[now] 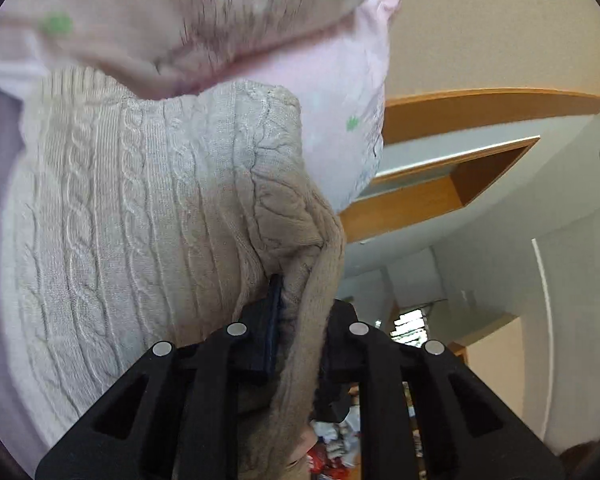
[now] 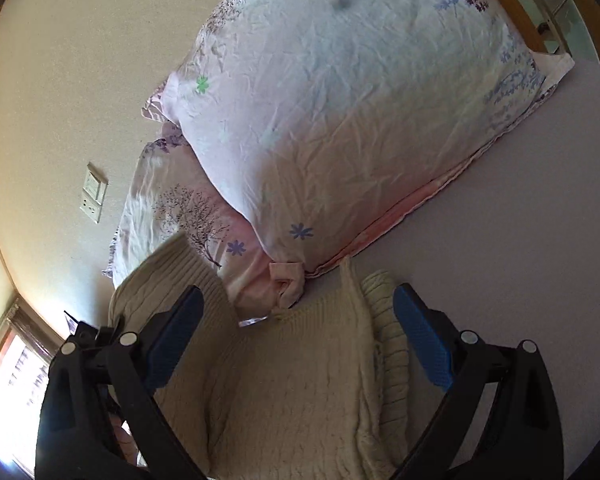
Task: Fold small clothes
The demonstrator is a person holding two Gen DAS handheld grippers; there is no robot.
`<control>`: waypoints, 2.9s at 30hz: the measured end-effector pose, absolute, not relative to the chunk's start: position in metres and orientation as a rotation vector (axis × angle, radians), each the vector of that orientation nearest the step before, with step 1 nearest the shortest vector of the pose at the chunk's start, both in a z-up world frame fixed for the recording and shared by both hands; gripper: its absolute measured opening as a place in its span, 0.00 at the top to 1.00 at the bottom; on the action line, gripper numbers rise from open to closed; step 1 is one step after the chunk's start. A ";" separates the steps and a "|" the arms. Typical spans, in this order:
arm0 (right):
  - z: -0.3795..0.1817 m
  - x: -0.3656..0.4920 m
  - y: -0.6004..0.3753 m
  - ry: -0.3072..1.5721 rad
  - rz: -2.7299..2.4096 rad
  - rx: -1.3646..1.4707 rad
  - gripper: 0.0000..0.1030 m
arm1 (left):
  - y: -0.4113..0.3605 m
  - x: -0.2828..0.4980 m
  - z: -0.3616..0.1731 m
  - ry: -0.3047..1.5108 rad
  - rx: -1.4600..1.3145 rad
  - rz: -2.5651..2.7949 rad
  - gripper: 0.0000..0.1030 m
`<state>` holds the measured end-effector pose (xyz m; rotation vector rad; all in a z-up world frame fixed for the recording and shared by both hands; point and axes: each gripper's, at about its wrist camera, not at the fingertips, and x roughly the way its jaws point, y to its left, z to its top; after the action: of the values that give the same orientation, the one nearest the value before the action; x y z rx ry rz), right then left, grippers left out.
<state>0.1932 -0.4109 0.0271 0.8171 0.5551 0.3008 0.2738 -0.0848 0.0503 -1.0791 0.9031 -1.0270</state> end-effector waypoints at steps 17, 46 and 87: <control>-0.018 0.226 -0.429 0.975 0.414 0.912 0.12 | -0.028 0.255 0.017 1.050 -0.662 -0.641 0.15; 0.020 0.194 -0.285 0.932 0.301 0.365 0.87 | 0.047 0.122 0.068 0.722 -0.175 -0.291 0.03; -0.010 0.053 -0.225 0.941 0.103 -0.031 0.02 | -0.015 0.077 0.011 0.920 0.085 -0.116 0.01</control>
<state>0.0529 -0.2252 -0.0097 -0.0309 0.9408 0.1027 0.0772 -0.0154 0.0109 0.0848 0.9203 -0.1156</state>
